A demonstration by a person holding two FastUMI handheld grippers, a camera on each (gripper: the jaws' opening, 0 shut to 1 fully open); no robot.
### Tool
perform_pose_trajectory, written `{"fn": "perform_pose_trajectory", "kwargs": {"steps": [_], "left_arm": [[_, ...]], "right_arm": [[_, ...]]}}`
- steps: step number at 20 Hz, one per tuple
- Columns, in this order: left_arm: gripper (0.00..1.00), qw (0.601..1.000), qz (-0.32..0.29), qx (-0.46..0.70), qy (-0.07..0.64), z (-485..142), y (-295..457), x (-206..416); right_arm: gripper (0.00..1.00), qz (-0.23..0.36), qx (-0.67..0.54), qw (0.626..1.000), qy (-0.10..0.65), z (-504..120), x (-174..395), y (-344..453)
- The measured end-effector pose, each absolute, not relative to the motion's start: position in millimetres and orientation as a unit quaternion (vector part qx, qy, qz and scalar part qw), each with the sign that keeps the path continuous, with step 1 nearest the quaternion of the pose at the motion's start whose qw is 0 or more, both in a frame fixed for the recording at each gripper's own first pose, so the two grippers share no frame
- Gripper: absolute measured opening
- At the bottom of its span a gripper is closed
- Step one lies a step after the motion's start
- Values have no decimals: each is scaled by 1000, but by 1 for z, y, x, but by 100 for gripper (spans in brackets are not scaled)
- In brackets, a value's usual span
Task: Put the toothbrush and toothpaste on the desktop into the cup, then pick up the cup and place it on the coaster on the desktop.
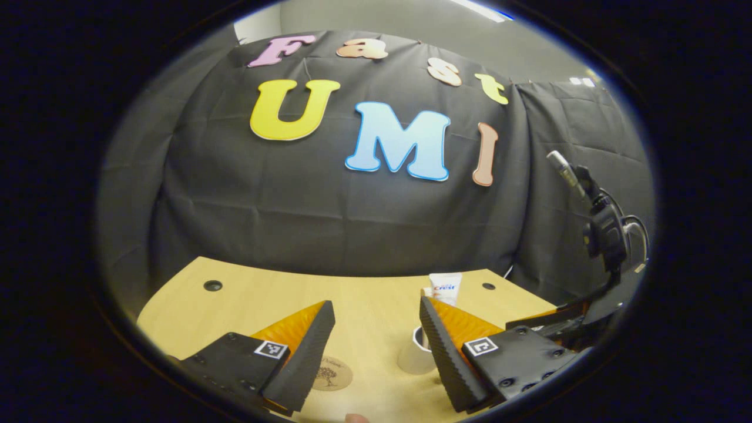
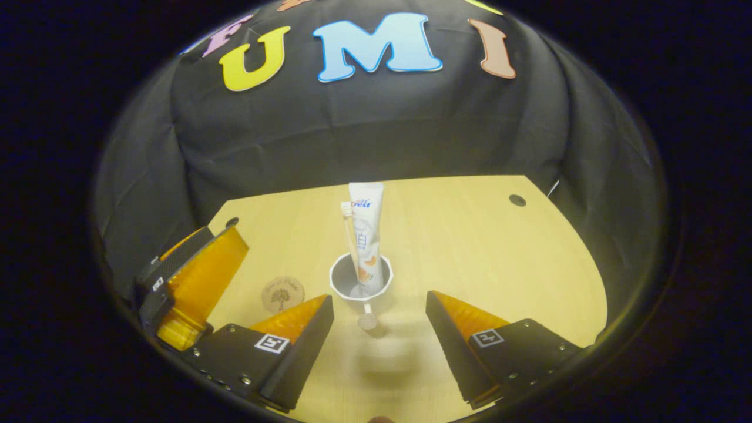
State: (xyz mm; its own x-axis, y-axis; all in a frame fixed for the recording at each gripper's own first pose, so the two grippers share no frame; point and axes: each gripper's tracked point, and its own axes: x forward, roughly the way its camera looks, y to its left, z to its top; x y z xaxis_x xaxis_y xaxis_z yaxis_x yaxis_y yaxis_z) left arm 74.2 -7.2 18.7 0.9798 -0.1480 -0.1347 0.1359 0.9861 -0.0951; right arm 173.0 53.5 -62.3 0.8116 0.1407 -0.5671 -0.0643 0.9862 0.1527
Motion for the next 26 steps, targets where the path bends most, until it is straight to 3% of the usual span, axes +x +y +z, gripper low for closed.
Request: {"fn": "perform_pose_trajectory", "kwargs": {"steps": [7, 15, 18, 24, 26], "left_arm": [[93, 995, -33, -39, 86, 23, 21, 47], [94, 992, -11, -64, 109, 13, 33, 32], [93, 990, -1, -73, 121, 4, 40, 27], [93, 989, 3, -79, 128, -3, 42, 25], [93, 988, 5, -80, 129, -4, 43, 24]], "right_arm": [[97, 66, 36, 908, 413, -109, 189, 73], [94, 61, -8, 875, 481, -144, 213, 79], [82, 59, -14, 866, 497, -154, 220, 78], [72, 64, -26, 860, 506, -159, 215, 74], [60, 65, -35, 856, 511, -162, 210, 72]]}}
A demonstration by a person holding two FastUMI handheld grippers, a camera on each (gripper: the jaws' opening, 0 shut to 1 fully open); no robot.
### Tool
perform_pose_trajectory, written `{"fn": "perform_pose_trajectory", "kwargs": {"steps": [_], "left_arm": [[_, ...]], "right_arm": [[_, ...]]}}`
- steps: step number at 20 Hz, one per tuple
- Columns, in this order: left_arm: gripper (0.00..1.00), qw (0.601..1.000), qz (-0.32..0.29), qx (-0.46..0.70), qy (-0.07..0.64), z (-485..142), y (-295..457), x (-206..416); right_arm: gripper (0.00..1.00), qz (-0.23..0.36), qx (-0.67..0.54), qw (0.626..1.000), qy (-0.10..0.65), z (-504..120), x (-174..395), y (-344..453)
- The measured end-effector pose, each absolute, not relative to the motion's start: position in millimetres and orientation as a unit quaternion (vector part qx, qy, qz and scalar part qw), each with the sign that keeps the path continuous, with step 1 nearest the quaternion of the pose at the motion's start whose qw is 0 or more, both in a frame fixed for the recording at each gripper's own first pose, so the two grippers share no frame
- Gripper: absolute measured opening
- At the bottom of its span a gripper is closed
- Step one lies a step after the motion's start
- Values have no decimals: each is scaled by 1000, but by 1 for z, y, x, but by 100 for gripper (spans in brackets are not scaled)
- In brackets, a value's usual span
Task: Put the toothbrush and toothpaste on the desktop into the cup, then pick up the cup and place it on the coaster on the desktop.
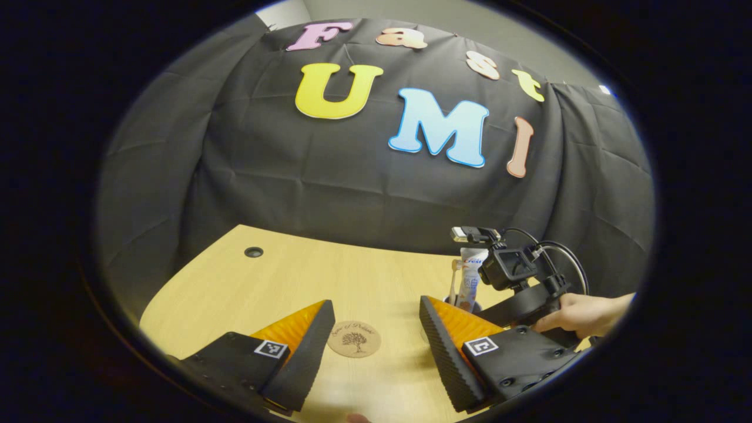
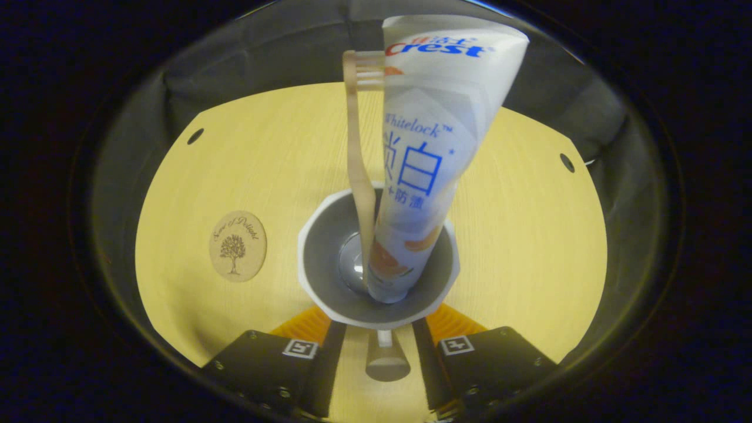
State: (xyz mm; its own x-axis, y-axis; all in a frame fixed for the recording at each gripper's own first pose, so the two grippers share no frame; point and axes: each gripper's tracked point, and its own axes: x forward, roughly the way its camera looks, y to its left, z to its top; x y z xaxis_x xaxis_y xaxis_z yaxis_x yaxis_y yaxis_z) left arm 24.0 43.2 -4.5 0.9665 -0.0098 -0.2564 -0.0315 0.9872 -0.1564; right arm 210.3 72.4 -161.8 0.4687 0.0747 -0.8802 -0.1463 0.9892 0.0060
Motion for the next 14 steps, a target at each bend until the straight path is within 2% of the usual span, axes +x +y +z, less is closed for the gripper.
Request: {"fn": "perform_pose_trajectory", "kwargs": {"steps": [1, 2, 6, 8, 9, 14], "left_arm": [[93, 988, 6, -82, 131, -6, 44, 22], [93, 988, 8, -83, 132, -7, 45, 21], [93, 986, 15, -96, 137, -14, 52, 16], [93, 986, 15, -93, 137, -15, 52, 14], [93, 986, 14, -91, 137, -16, 54, 13], [93, 986, 20, -92, 136, -14, 65, 7]], "right_arm": [[54, 59, -24, 854, 516, -150, 201, 68], [29, 56, -19, 855, 516, -163, 211, 70], [25, 55, -18, 864, 501, -160, 213, 71], [28, 55, -12, 869, 491, -163, 215, 73], [25, 55, -11, 870, 489, -163, 215, 73], [24, 73, -32, 875, 477, -153, 207, 91]]}}
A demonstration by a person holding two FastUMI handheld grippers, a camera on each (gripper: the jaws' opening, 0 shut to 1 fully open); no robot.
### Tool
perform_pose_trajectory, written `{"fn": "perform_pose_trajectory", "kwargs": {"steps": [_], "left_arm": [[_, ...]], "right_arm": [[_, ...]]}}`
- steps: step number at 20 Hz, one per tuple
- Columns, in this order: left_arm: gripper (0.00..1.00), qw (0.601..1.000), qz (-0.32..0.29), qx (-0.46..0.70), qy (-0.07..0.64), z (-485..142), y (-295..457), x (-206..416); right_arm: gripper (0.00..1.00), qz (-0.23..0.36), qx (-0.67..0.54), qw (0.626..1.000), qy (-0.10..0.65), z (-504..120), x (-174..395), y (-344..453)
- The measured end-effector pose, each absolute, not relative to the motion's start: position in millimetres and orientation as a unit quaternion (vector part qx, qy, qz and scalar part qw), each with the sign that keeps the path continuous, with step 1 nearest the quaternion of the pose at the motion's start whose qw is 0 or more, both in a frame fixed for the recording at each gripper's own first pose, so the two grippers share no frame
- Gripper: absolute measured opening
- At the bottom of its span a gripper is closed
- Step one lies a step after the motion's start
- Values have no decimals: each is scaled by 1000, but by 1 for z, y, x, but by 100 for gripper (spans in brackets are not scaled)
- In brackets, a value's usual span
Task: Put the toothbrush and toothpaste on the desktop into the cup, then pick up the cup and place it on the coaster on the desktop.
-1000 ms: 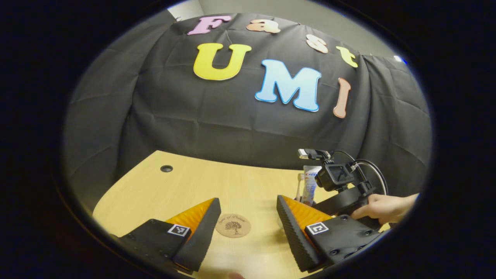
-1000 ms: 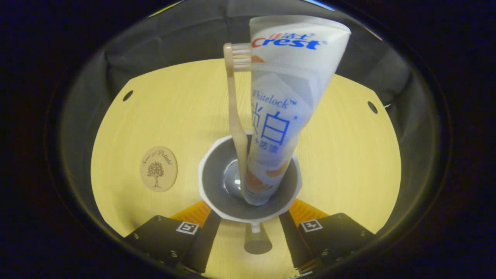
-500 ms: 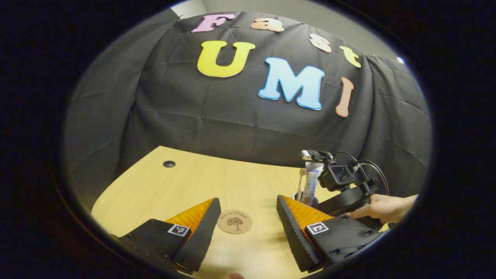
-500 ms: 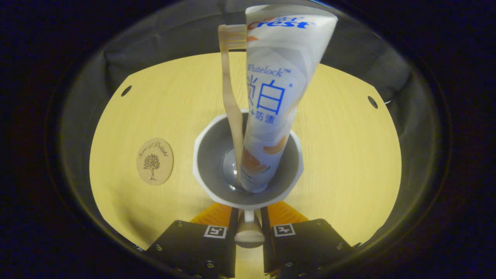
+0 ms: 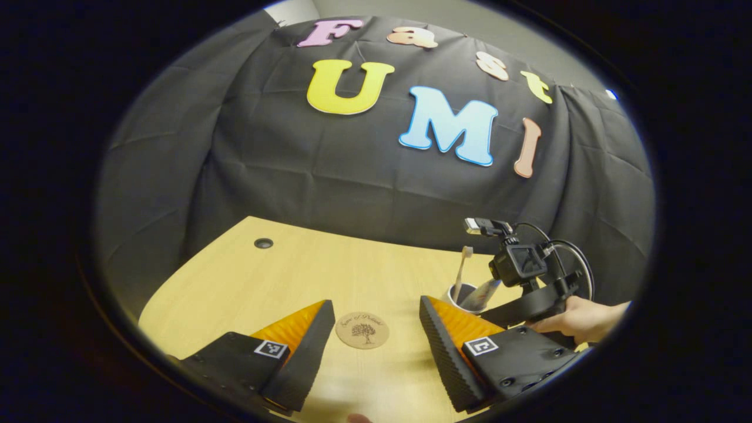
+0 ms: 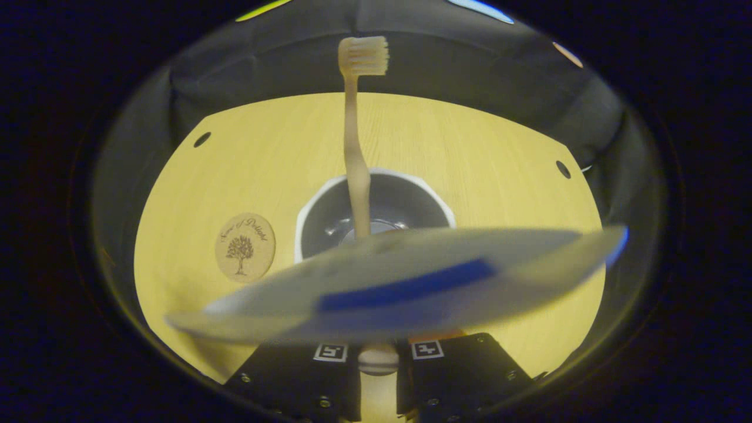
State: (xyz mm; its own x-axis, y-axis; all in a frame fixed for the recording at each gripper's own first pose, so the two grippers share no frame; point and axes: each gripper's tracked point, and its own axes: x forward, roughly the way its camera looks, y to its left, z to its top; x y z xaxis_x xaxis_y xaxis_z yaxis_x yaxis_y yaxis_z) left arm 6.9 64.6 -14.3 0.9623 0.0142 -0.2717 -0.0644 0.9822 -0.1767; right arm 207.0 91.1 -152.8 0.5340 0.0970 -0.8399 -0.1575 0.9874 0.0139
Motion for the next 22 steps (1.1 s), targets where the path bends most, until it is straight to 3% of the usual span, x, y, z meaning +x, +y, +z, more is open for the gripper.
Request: {"fn": "perform_pose_trajectory", "kwargs": {"steps": [14, 22], "left_arm": [[93, 983, 68, -103, 133, -17, 124, -37], [93, 981, 81, -110, 136, -23, 145, -44]], "right_arm": [[24, 162, -69, 858, 483, -134, 202, 202], [24, 160, -93, 849, 494, -153, 214, 239]]}}
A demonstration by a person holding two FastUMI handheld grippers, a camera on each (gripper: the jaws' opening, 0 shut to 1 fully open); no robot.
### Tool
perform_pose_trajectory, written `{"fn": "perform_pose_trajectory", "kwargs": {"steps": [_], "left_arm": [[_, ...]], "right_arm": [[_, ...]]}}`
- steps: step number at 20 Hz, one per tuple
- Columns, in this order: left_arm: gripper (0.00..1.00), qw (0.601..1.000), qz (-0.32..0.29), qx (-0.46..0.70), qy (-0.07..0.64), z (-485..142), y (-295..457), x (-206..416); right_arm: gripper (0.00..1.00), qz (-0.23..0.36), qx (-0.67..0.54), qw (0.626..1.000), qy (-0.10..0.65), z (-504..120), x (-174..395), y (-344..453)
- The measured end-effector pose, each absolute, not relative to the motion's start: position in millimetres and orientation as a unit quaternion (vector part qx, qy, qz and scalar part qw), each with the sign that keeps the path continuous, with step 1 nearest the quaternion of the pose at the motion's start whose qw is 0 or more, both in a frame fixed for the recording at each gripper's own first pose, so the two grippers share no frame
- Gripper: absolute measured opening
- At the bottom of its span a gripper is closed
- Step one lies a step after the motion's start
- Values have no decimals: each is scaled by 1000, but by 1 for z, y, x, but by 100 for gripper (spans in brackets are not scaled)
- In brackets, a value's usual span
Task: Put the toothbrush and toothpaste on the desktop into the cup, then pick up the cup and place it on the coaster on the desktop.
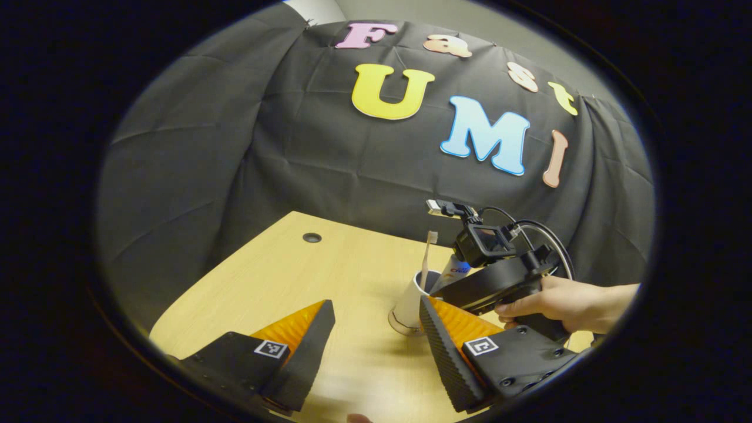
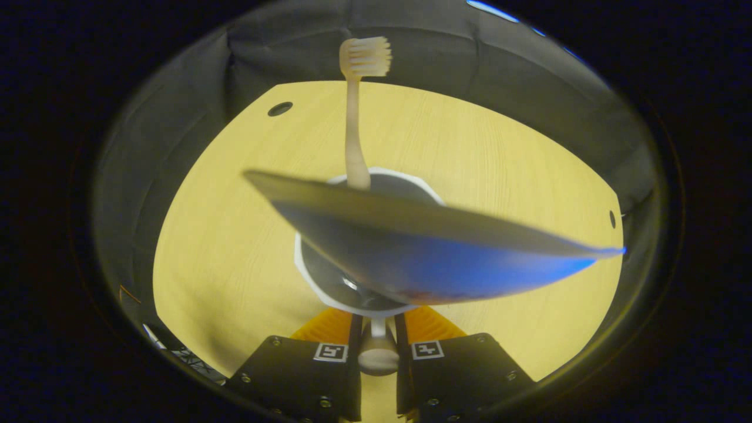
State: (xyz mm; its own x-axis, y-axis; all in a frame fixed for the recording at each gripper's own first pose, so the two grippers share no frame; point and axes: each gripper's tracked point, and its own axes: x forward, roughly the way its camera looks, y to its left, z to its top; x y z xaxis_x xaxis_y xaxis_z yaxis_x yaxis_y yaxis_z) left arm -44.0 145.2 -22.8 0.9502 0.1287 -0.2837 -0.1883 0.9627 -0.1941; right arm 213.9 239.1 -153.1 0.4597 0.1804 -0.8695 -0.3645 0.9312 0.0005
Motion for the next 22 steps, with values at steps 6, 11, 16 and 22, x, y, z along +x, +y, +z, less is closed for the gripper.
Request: {"fn": "perform_pose_trajectory", "kwargs": {"steps": [6, 11, 16, 22], "left_arm": [[93, 982, 73, -111, 135, -24, 143, -39], [93, 985, 66, -92, 133, -21, 144, -34], [93, 990, 32, -67, 120, -3, 107, -22], [94, 995, -11, -37, 87, 41, 24, -21]], "right_arm": [[30, 162, -80, 854, 487, -139, 203, 229], [70, 173, -36, 867, 466, -120, 174, 216], [70, 168, 13, 895, 414, -83, 124, 173], [96, 141, 61, 939, 307, -1, 66, 110]]}}
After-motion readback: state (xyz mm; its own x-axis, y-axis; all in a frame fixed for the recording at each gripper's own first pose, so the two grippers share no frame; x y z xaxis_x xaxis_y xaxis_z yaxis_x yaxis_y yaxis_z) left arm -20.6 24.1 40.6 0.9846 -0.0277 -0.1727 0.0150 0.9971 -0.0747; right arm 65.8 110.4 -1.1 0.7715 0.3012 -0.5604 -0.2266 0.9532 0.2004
